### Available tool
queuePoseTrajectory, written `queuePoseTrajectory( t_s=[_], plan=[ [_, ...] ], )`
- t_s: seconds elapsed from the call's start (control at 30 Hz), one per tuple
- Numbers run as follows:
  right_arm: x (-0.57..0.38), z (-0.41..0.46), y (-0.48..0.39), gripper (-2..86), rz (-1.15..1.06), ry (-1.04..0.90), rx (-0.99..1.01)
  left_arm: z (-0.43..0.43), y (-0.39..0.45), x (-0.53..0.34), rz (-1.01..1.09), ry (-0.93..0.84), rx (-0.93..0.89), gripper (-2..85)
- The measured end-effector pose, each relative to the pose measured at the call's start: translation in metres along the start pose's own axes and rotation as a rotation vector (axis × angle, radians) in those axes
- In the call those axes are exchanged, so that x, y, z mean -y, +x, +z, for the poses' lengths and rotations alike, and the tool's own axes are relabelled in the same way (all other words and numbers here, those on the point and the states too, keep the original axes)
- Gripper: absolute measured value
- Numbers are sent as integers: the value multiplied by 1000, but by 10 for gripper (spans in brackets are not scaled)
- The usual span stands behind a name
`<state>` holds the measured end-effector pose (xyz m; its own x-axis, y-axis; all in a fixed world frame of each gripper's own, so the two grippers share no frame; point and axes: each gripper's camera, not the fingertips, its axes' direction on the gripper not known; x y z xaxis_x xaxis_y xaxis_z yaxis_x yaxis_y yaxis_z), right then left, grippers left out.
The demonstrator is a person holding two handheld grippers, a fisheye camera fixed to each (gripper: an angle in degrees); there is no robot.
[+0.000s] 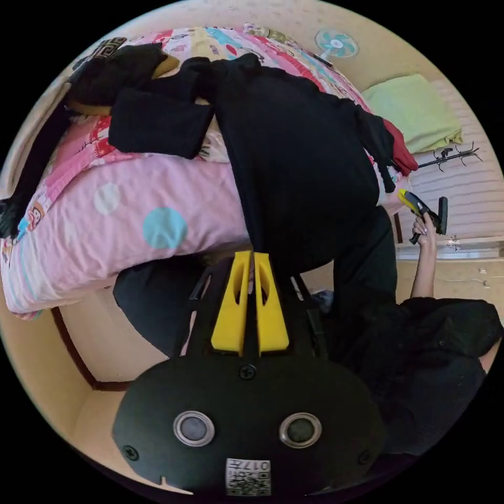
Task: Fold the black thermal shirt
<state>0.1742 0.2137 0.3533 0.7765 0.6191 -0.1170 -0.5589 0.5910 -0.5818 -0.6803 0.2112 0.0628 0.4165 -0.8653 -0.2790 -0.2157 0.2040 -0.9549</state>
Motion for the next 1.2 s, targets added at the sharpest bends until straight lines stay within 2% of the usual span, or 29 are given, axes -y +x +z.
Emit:
queuePoseTrajectory(
  t_s=[0.03,0.13,0.17,0.27,0.3,0.33,0.37,0.4,0.47,0.53,0.57,0.63,0.7,0.83,0.9,1.0,1.1,1.13,1.17,1.2],
  plan=[
    [5,6,15,151,68,27,8,-18,2,0,11,183,-73,52],
    [1,22,52,166,306,114,237,-31,19,5,129,531,-250,64],
    [-6,27,64,168,409,161,325,-29,23,12,144,546,-259,64],
    [-20,33,80,142,546,248,362,5,24,55,123,535,-123,53],
    [-20,34,81,133,558,245,353,41,16,72,77,497,-35,36],
    [-20,34,81,108,573,245,338,95,2,89,42,378,20,22],
    [-19,30,79,79,529,263,383,115,-6,89,42,387,17,16],
    [-19,25,79,63,501,292,429,113,-18,72,51,492,-29,6],
    [-23,-15,79,37,486,503,509,109,-21,70,57,480,-32,-2],
    [-16,-54,68,32,488,673,416,107,-29,59,72,515,-51,-6],
    [-6,-77,47,31,452,778,330,107,-33,57,71,518,-64,-7],
    [20,-100,-7,31,319,872,283,106,-49,58,62,505,-122,-8],
    [55,-103,-79,34,123,834,335,106,-56,55,63,510,-142,-9],
    [111,-42,-251,56,-358,459,634,104,-65,50,65,513,-149,-10],
    [108,-13,-296,114,-473,362,690,104,-70,47,66,515,-165,-10],
    [90,27,-309,138,-459,386,562,106,-77,45,66,515,-186,-10],
    [78,98,-287,115,-419,368,279,109,-83,42,66,517,-199,-9],
    [81,150,-280,103,-426,199,41,110,-83,41,66,516,-196,-8],
    [80,219,-268,98,-463,-77,-226,111,-83,41,66,516,-194,-8],
    [75,229,-264,95,-485,-50,-212,112,-84,40,67,517,-192,-6]
  ],
)
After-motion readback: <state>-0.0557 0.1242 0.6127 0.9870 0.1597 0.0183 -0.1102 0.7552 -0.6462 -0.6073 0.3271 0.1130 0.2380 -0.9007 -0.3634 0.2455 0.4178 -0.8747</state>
